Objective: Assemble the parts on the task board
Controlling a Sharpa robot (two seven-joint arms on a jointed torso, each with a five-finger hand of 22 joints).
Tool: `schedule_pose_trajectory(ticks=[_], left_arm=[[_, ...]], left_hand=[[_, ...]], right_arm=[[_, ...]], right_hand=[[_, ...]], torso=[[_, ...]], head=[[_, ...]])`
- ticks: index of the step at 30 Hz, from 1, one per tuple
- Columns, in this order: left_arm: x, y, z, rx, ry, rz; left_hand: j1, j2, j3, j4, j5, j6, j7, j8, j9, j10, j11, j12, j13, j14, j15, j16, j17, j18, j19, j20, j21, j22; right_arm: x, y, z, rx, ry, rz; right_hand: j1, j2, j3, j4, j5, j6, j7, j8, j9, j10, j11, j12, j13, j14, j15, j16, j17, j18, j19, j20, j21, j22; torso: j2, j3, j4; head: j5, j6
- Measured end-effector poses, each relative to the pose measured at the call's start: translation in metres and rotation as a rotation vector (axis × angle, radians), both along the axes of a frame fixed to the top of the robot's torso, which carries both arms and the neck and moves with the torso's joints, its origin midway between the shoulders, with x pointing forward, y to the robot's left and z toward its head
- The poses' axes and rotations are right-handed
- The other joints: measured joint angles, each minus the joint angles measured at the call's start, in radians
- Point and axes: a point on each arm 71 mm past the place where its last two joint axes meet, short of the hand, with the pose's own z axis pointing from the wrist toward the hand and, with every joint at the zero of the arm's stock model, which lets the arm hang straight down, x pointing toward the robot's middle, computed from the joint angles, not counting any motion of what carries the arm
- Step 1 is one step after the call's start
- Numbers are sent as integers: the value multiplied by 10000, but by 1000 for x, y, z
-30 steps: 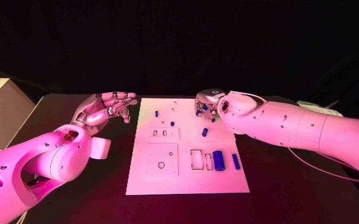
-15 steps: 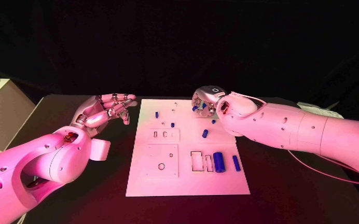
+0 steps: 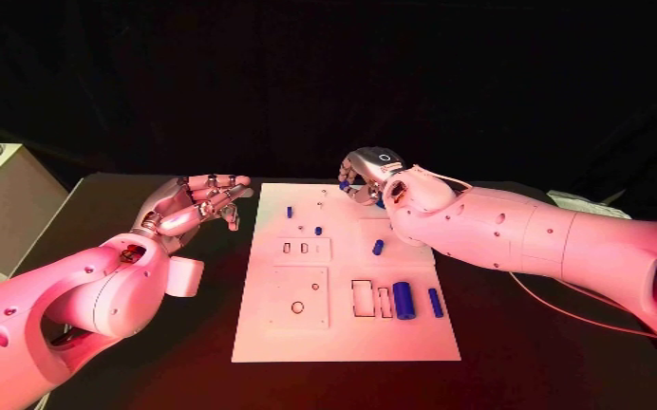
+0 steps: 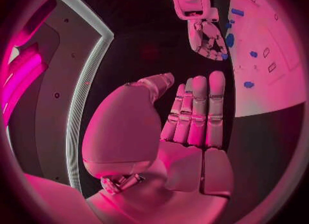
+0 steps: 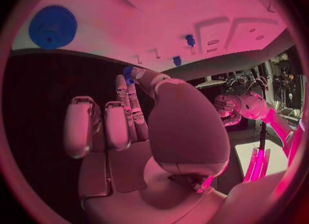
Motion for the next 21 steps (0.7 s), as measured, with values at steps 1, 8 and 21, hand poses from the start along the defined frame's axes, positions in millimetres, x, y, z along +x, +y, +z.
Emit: schedule_pose_trajectory(ticks=[1,8,21], left_arm=[[0,0,0,-3,0,-7],[0,-3,0,-23,-3,-60],[-1,-5,1,-28,-26,-123]], left_hand=[[0,0,0,0,0,0,0,0,0,0,0,0,0,0,0,0,0,0,0,0,0,0],[0,0,0,0,0,0,0,0,-1,0,0,0,-1,0,0,0,0,0,0,0,61,13],[0,0,0,1,0,0,0,0,-2,0,0,0,-2,0,0,0,0,0,0,0,61,12]], right_arm=[[1,2,0,7,-29,-3],[9,13,-1,-28,-119,-57],[13,24,-9,-157,52,-33]], right_hand=[[0,0,0,0,7,0,0,0,0,0,0,0,0,0,0,0,0,-1,0,0,0,0],[0,-1,0,0,9,-1,0,-1,17,-8,8,-1,-3,0,0,0,18,0,0,0,0,21],[-3,-5,28,-29,6,-1,0,-3,23,-10,10,-7,-23,0,0,0,17,-1,-1,1,-1,20]], torso=[[4,0,4],[15,-35,57],[23,-160,196]], head=[[2,1],[2,-18],[-21,-47]])
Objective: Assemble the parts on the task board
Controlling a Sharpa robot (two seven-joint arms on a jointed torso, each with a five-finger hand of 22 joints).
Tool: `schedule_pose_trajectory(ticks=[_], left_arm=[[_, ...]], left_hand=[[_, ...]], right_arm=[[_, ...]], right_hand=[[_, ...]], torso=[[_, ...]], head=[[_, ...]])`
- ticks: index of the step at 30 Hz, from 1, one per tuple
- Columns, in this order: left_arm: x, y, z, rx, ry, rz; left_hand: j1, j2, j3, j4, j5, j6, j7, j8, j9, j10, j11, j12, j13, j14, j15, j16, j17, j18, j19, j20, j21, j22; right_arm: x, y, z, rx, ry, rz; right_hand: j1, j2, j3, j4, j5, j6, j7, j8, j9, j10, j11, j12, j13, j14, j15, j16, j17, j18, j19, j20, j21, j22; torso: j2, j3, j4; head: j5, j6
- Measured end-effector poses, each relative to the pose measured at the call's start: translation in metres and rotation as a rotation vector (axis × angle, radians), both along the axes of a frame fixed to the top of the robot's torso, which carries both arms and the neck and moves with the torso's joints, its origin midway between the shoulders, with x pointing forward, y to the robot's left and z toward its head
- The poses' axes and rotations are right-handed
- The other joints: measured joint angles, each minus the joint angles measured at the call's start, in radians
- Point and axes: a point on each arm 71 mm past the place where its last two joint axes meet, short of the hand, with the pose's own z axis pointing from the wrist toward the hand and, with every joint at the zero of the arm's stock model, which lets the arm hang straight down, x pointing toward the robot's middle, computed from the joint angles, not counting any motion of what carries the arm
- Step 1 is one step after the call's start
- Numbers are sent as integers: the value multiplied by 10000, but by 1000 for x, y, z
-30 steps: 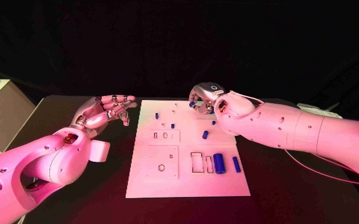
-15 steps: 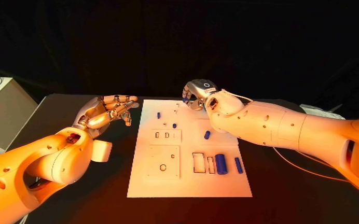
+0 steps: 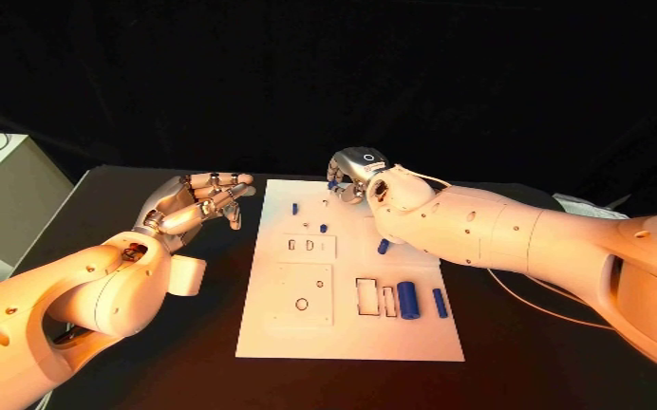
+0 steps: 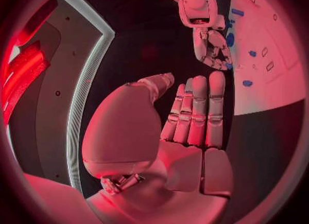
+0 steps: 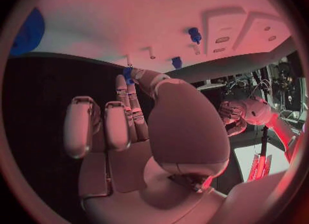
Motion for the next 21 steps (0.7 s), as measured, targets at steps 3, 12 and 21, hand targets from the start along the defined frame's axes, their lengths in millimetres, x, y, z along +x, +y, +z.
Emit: schedule_pose_trajectory(ticks=[3,12,21], left_arm=[[0,0,0,-2,-10,-13],[-1,-2,1,-5,-35,-56],[-2,-3,3,-13,-50,-101]], left_hand=[[0,0,0,0,0,0,0,0,0,0,0,0,-1,0,0,0,0,0,0,0,0,0],[0,0,0,0,0,0,0,0,-1,0,0,0,-1,0,0,0,-1,-1,0,0,0,-1],[0,0,0,0,0,0,0,0,-2,0,0,0,-2,0,0,0,0,-1,0,0,0,-2]], right_arm=[[1,1,-1,-37,33,-13],[3,4,-2,-154,150,-38],[6,3,-5,-378,216,-122]], right_hand=[[0,0,0,0,-1,0,0,-1,7,0,0,-1,1,0,0,0,-1,0,0,0,0,-1],[0,-1,-2,1,-6,-1,0,-8,6,-1,2,-21,10,0,0,0,-2,0,0,0,0,-2],[-1,-1,-3,2,-9,-2,0,-19,27,-2,3,-59,9,0,0,0,-11,0,0,1,0,-3]], torso=[[3,-17,15],[24,-33,21],[42,-36,15]], head=[[0,1],[49,21],[91,6]])
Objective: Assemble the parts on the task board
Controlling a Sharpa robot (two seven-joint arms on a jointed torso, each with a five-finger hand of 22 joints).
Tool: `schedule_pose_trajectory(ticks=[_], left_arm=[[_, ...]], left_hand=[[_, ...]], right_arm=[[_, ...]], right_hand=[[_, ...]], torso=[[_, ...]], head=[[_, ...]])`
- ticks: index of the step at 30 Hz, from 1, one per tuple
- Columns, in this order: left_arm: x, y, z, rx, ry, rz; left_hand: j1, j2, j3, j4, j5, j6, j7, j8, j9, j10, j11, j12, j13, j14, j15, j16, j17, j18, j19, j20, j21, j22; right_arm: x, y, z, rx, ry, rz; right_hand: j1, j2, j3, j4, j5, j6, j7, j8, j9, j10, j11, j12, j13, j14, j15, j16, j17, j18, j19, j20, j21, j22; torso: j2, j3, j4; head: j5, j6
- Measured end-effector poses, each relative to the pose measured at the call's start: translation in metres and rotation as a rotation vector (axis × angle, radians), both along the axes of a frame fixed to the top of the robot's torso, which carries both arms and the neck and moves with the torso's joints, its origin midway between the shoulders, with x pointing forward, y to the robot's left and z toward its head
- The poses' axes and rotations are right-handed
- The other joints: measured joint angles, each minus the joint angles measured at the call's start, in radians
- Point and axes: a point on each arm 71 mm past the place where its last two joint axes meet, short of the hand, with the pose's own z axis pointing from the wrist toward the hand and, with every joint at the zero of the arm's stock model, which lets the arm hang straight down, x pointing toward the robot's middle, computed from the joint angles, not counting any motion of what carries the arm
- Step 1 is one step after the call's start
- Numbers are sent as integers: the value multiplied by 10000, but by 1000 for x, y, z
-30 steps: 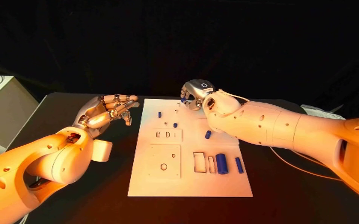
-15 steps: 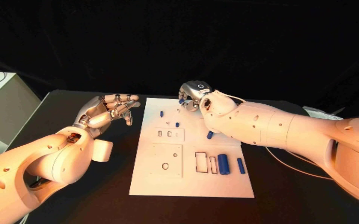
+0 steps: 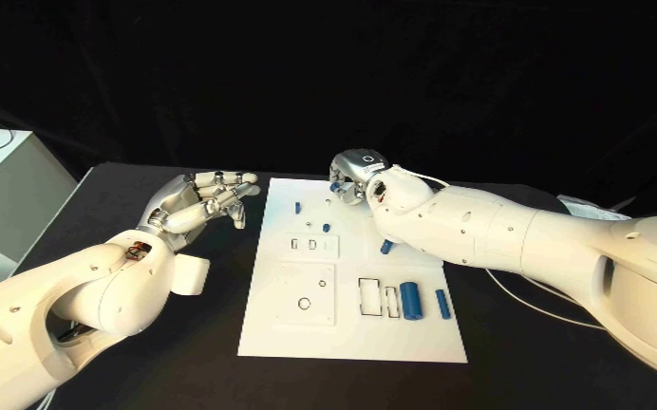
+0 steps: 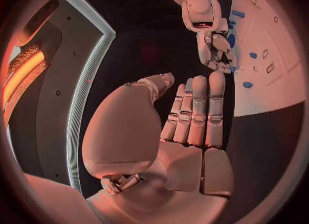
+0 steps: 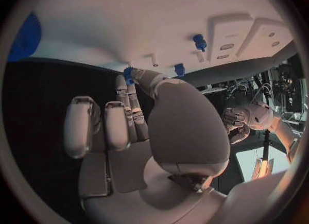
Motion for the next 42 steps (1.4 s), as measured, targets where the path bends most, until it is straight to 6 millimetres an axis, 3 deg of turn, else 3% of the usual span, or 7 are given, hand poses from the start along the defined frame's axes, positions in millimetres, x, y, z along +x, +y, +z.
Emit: schedule_pose_trajectory(ticks=[12,21,28,31,34,42], left_arm=[[-1,0,1,-1,-10,-24],[-1,-1,1,12,-19,-35],[-1,-1,1,25,-23,-37],[-1,-1,1,30,-24,-35],[-1,-1,1,35,-25,-32],[0,1,1,61,-22,12]], left_hand=[[0,0,0,0,0,0,0,0,0,0,0,0,0,0,0,0,0,0,0,0,0,-1],[0,0,0,0,0,0,0,0,21,-37,37,0,11,-35,34,69,-17,0,0,0,39,30],[0,0,0,0,0,0,0,0,20,-36,36,0,11,-35,34,69,-17,-1,0,0,39,30],[0,0,0,0,0,0,0,0,20,-36,36,0,11,-35,34,69,-17,0,0,0,39,29],[0,0,0,0,0,0,0,0,19,-36,36,0,10,-35,34,69,-17,-1,0,0,39,29],[0,0,8,-8,0,0,0,0,18,-36,36,0,10,-35,34,69,-22,0,-58,17,39,29]], right_arm=[[2,2,0,-179,-52,3],[3,2,-1,-278,4,45],[3,1,-2,-330,53,66],[3,1,-2,-335,64,64],[3,0,-2,-330,68,61],[-1,-10,-2,-230,80,67]], right_hand=[[-53,-54,0,0,0,-80,45,24,27,5,4,-92,9,0,0,0,-44,0,0,0,0,-13],[-211,-211,59,58,-209,-347,133,-37,119,-476,208,-232,-126,0,0,0,-217,0,-58,57,-97,-196],[-303,-303,37,36,-292,-734,218,-253,170,-1344,329,-232,-260,19,138,0,-432,0,-185,185,-369,-495],[-301,-301,-312,-22,-303,-997,212,-431,170,-1925,383,-231,-263,18,166,0,-557,0,-222,222,-470,-600],[-78,-97,-941,1,-303,-1322,109,-680,137,-2484,451,-231,-263,19,237,0,-708,0,-289,289,-622,-747],[188,-27,-1690,170,-347,-1374,53,-819,89,-2596,509,-231,-262,19,237,0,-868,0,-325,325,-736,-890]], torso=[[17,-13,-3],[35,-26,-6],[55,-38,-1],[63,-42,0],[74,-44,0],[81,-49,0]], head=[[29,2],[81,-4],[86,1],[83,22],[78,37],[58,81]])
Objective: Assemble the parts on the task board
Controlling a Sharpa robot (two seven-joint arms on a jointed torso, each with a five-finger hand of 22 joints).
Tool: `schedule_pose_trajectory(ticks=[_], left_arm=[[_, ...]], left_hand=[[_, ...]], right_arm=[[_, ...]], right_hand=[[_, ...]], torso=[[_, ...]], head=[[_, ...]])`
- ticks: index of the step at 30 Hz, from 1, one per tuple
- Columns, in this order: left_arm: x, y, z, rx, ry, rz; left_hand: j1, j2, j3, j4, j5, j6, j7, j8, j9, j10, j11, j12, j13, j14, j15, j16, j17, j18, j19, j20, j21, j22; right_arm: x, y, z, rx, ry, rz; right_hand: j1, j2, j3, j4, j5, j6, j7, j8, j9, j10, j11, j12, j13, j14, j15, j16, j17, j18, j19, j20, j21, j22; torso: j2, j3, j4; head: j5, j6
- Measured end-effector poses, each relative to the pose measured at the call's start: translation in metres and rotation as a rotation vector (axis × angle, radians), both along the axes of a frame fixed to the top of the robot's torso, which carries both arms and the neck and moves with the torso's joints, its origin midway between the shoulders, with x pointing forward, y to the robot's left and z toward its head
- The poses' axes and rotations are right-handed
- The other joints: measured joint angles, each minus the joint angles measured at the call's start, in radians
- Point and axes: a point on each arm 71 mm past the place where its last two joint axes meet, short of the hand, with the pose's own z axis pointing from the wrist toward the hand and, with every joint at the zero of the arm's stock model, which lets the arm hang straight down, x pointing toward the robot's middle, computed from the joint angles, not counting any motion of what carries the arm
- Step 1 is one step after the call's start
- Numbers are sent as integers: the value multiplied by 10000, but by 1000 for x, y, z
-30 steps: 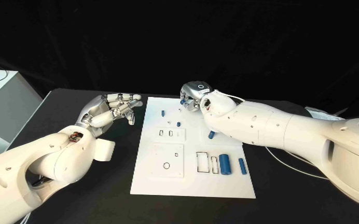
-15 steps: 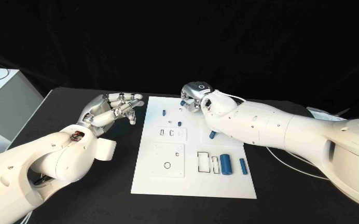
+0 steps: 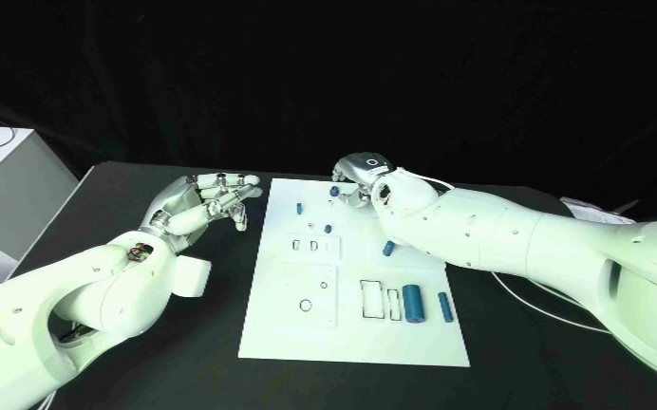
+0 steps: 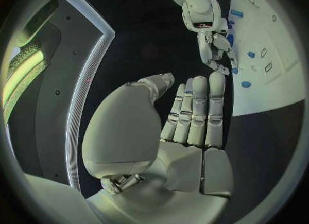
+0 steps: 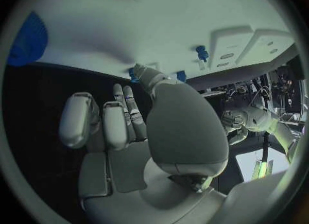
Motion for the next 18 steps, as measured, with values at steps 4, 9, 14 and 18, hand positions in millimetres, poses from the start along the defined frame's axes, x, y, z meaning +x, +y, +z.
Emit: schedule_pose_trajectory(ticks=[4,9,14,18], left_arm=[[2,3,-1,35,11,84],[4,8,-3,95,29,229],[7,13,-4,155,43,363],[10,17,-6,215,48,474]], left_hand=[[0,0,20,-20,0,0,0,0,0,0,0,0,0,0,0,0,-5,1,-16,-17,0,-1],[0,0,20,-20,0,0,0,0,17,0,0,0,11,0,0,0,-15,1,-16,-17,47,25],[0,0,20,-20,0,-3,-3,0,16,0,0,0,11,0,0,4,-14,0,-16,-17,47,36],[0,0,20,-20,0,-37,-37,0,16,0,0,0,10,0,0,40,-15,0,-15,-17,47,35]], right_arm=[[-7,-16,3,284,-8,-19],[-14,-37,12,1114,69,-174],[-21,-64,20,2124,262,-447],[-24,-84,23,2661,431,-759]], right_hand=[[171,66,-160,160,0,-33,50,-23,-10,301,-87,144,40,0,0,-39,-96,0,-20,-20,-119,-100],[211,25,398,307,163,329,223,-23,12,1374,-179,353,50,0,-1,-100,-203,0,-109,-109,-367,-362],[20,-242,1056,413,163,722,177,144,141,2631,-345,592,213,-2,-155,-48,-114,0,10,-228,-352,-228],[-191,-453,1048,417,376,795,109,144,207,3090,-392,861,521,-27,-290,46,111,0,57,-352,-232,-47]], torso=[[3,23,-31],[-4,75,-117],[-36,141,-226],[-68,201,-291]], head=[[16,38],[18,134],[31,192],[17,214]])
